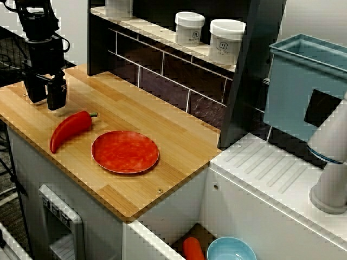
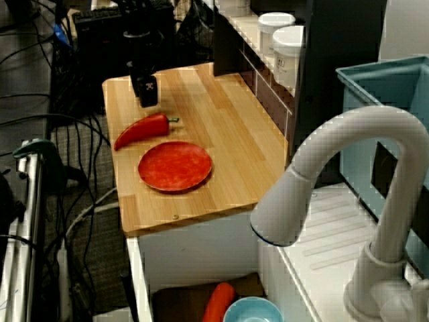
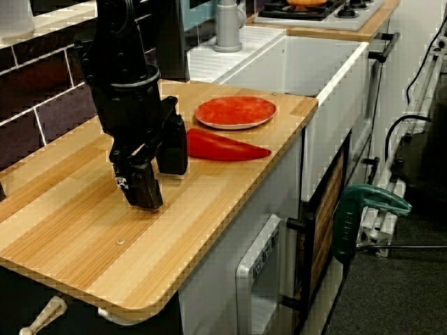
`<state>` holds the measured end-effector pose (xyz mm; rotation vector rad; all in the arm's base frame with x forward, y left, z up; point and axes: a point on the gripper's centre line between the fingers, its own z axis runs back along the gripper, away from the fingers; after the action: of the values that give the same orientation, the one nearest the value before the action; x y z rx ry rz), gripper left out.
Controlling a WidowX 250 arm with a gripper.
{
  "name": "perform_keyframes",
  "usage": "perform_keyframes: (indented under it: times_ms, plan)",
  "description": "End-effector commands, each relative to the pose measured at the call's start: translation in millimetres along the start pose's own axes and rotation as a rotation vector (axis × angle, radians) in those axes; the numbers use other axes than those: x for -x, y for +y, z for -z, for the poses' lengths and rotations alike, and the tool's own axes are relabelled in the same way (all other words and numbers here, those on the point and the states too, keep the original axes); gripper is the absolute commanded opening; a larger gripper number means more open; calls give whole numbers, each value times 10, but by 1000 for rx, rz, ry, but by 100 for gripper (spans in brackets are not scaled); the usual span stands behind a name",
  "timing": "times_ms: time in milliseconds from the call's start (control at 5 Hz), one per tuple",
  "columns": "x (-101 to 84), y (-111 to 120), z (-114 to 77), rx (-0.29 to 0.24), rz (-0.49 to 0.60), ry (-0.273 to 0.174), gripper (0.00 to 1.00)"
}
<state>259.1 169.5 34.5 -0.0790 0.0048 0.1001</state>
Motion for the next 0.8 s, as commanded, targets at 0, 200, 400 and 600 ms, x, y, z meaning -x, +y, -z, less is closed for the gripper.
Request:
perform_keyframes:
  times_ms: [0,200,400,600]
  plan:
    - [0,0,0,0,0,0,100]
    - [36,-20,-90,6,51,-1,100]
    - [52,-11,-219,10,68,-7,100]
    - [62,15,-372,22,72,-21,100]
